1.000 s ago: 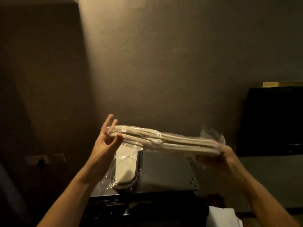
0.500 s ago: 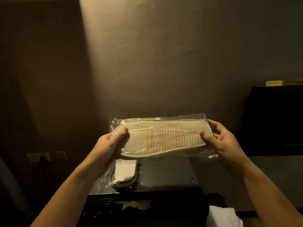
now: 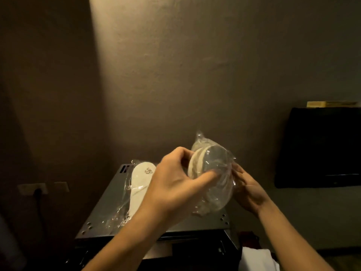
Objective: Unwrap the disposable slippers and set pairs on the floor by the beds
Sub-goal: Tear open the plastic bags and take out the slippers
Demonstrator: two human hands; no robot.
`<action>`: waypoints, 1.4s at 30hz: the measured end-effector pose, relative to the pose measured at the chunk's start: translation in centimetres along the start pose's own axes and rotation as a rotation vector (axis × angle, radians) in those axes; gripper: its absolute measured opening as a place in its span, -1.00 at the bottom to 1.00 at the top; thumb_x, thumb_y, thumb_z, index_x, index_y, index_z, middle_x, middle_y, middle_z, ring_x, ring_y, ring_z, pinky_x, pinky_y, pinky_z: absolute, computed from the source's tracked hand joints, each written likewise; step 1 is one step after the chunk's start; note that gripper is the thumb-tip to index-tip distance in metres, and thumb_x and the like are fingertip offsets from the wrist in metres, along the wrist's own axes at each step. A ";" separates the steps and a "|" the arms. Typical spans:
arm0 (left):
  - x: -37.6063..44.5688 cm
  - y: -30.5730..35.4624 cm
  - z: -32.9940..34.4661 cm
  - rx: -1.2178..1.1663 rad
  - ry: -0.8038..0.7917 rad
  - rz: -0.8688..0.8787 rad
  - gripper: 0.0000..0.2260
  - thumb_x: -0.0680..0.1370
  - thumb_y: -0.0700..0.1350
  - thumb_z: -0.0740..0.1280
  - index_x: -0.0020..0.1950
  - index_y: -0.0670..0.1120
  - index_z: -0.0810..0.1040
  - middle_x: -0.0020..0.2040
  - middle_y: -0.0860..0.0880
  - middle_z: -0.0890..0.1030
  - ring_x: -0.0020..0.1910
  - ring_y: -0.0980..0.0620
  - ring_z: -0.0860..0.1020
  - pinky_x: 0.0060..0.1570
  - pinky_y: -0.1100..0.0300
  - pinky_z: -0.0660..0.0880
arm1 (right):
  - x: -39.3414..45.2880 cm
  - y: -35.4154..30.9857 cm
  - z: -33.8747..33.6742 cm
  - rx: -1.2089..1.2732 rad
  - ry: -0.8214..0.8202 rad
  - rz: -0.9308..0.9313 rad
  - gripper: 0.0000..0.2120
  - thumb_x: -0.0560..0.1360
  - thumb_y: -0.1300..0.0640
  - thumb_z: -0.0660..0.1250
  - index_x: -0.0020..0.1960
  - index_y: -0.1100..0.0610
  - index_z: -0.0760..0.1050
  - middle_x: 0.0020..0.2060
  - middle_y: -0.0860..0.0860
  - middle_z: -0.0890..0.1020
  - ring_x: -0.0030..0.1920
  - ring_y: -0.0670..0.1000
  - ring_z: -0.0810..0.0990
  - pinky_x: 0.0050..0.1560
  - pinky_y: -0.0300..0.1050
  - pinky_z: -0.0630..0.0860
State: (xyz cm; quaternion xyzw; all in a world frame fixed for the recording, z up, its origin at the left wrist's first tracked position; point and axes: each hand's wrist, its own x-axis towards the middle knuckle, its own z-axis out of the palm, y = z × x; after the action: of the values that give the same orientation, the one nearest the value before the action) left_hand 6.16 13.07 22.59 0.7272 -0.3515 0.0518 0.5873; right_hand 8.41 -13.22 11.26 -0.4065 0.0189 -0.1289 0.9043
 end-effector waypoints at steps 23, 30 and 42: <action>3.0 -14.7 -8.0 -0.619 0.076 -0.488 -0.57 0.43 -0.19 0.42 0.31 -0.05 0.57 0.30 -0.22 0.61 0.20 -0.18 0.63 0.14 -0.15 0.57 | -11.2 -1.0 11.6 -0.762 -0.044 -0.817 -0.45 0.41 0.35 0.48 0.23 -0.18 0.55 0.07 -0.08 0.69 0.05 0.06 0.72 -0.10 -0.03 0.72; 1.3 -9.2 -3.3 -1.066 -0.125 -0.786 -0.14 0.40 0.45 0.29 0.41 -0.22 0.46 0.34 -0.31 0.53 0.35 -0.37 0.49 0.28 -0.31 0.46 | -10.4 0.9 10.5 -1.157 -0.227 -1.355 -0.71 0.48 0.36 0.44 0.16 0.13 0.59 0.11 0.12 0.63 0.12 0.06 0.65 0.08 -0.07 0.58; 1.8 -8.5 0.0 -0.773 -0.010 -0.731 -0.85 0.51 -0.18 0.41 -0.13 -0.23 0.73 -0.09 -0.24 0.73 -0.20 -0.16 0.69 -0.07 0.00 0.65 | -8.6 3.2 9.2 -1.228 -0.161 -0.701 -0.56 0.58 -0.26 0.23 0.39 -0.13 0.47 0.27 -0.26 0.56 0.30 -0.16 0.54 0.23 -0.08 0.58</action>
State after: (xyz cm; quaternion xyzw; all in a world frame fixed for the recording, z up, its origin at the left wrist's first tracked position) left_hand 12.37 12.83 16.51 0.5332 -0.0718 -0.2930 0.7904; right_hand 2.05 -2.37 14.42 -0.8330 -0.1105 -0.3480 0.4157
